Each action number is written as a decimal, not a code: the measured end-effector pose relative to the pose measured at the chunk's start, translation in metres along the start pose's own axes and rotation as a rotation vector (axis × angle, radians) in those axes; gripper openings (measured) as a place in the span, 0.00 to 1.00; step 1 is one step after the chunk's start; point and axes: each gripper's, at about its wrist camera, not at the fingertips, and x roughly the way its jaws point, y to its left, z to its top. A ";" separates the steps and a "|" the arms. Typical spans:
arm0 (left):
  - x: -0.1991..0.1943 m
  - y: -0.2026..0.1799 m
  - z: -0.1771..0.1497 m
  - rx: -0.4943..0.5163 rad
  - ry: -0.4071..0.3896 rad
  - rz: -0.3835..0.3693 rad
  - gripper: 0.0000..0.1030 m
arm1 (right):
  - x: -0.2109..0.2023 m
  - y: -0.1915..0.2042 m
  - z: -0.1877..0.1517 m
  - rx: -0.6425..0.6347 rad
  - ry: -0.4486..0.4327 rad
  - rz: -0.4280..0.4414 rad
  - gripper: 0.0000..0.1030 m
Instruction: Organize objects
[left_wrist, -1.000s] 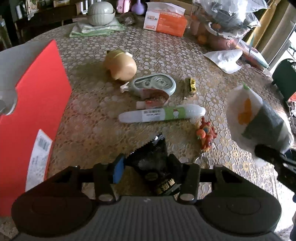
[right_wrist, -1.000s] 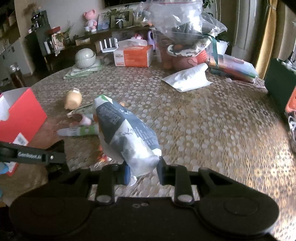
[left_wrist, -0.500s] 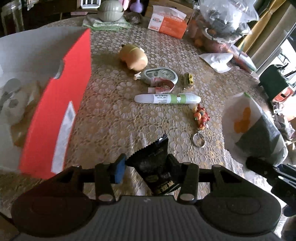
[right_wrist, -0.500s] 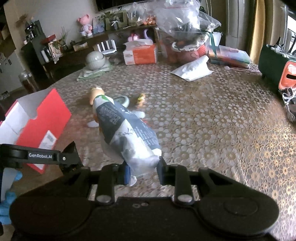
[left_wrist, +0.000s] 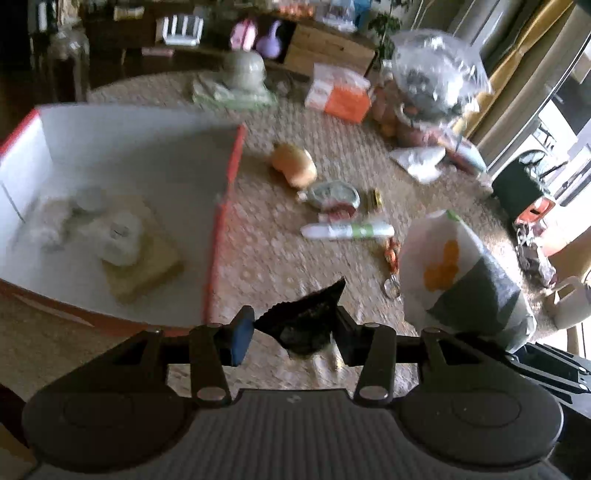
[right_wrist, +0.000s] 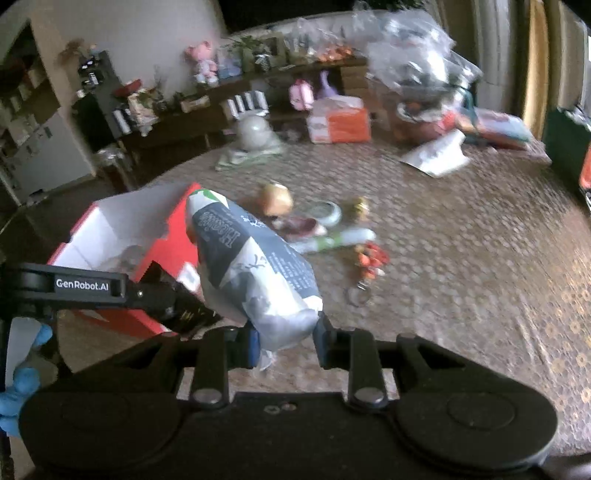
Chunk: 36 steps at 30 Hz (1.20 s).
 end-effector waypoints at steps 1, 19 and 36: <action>-0.007 0.006 0.003 -0.006 -0.009 -0.006 0.38 | 0.000 0.006 0.003 -0.008 -0.002 0.007 0.27; -0.021 0.040 -0.006 0.101 -0.043 -0.007 0.68 | 0.025 0.045 0.017 -0.055 0.004 0.011 0.27; 0.030 -0.041 -0.044 0.585 0.055 -0.081 0.99 | 0.017 -0.022 0.005 0.010 0.018 0.014 0.28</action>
